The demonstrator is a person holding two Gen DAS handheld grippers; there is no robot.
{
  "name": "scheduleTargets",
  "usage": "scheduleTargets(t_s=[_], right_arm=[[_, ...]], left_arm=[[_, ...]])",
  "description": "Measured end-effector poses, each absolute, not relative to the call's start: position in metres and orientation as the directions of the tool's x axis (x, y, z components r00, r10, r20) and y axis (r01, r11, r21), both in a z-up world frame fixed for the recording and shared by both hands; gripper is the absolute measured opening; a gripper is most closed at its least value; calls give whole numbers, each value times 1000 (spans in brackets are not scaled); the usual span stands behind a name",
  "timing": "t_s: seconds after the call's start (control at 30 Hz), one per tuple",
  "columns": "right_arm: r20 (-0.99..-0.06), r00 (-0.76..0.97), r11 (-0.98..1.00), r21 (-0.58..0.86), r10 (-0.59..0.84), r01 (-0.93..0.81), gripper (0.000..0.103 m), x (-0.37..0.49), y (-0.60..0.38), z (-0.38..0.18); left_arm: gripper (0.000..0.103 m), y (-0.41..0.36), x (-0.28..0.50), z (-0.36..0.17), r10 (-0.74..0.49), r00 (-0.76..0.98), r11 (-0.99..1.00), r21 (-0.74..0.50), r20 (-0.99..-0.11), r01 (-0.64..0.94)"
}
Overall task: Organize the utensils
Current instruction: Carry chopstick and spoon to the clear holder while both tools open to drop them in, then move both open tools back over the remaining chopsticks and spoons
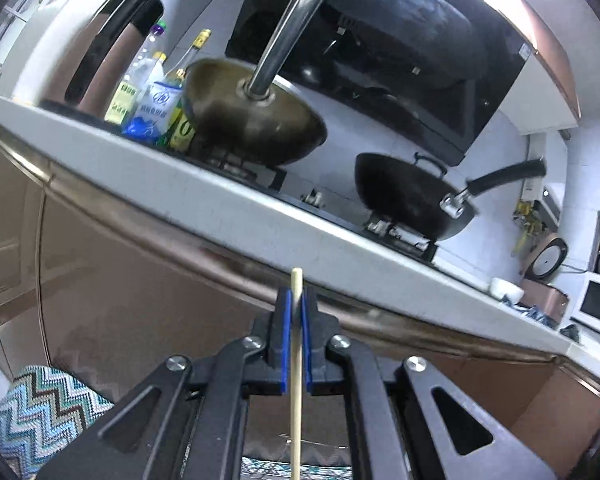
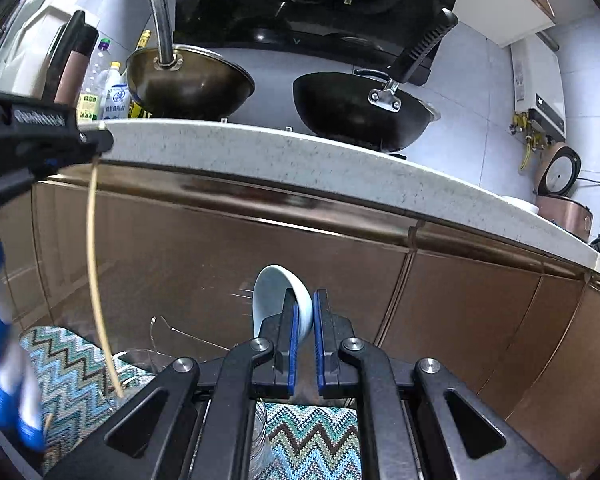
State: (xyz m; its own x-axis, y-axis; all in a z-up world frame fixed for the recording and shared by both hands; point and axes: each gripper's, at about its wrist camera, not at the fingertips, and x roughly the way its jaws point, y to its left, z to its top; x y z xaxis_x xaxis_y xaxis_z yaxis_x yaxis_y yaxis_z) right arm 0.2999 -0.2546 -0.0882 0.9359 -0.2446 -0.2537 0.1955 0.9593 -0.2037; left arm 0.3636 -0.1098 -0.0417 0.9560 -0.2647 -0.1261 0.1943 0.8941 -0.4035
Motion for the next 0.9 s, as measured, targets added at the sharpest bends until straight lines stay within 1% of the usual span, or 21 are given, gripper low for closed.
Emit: scheduleTargets(t_s=[0.1, 0.23, 0.3, 0.37, 0.43, 0.5, 0.77, 0.87, 0.9], right_arm=[[-256, 935, 959, -202, -247, 199, 7, 305, -253, -105], [-287, 929, 964, -195, -234, 183, 12, 311, -252, -125], [-292, 930, 967, -185, -224, 174, 19, 309, -252, -130], [-280, 935, 970, -171, -217, 173, 41, 304, -253, -129], [-262, 942, 971, -165, -211, 171, 45, 298, -252, -124], [-252, 945, 971, -167, -208, 170, 46, 292, -251, -117], [-236, 954, 978, -136, -187, 158, 46, 255, -258, -82], [-230, 958, 982, -120, -172, 148, 46, 235, -262, -65], [-227, 960, 984, -111, -164, 142, 46, 226, -263, -58]], left_arm=[[5, -117, 372, -65, -244, 960, 905, -387, -134, 176], [8, -128, 372, -88, -214, 966, 933, -324, -146, 158], [20, -127, 369, -94, -217, 965, 933, -323, -145, 161], [28, -121, 363, -93, -215, 967, 931, -327, -141, 159], [32, -115, 355, -87, -219, 966, 931, -327, -136, 165], [39, -109, 346, -77, -224, 966, 931, -320, -127, 174], [49, -75, 289, -17, -182, 981, 963, -217, -73, 163], [55, -59, 264, 5, -158, 985, 971, -188, -61, 144], [55, -54, 258, 11, -157, 986, 973, -180, -63, 143]])
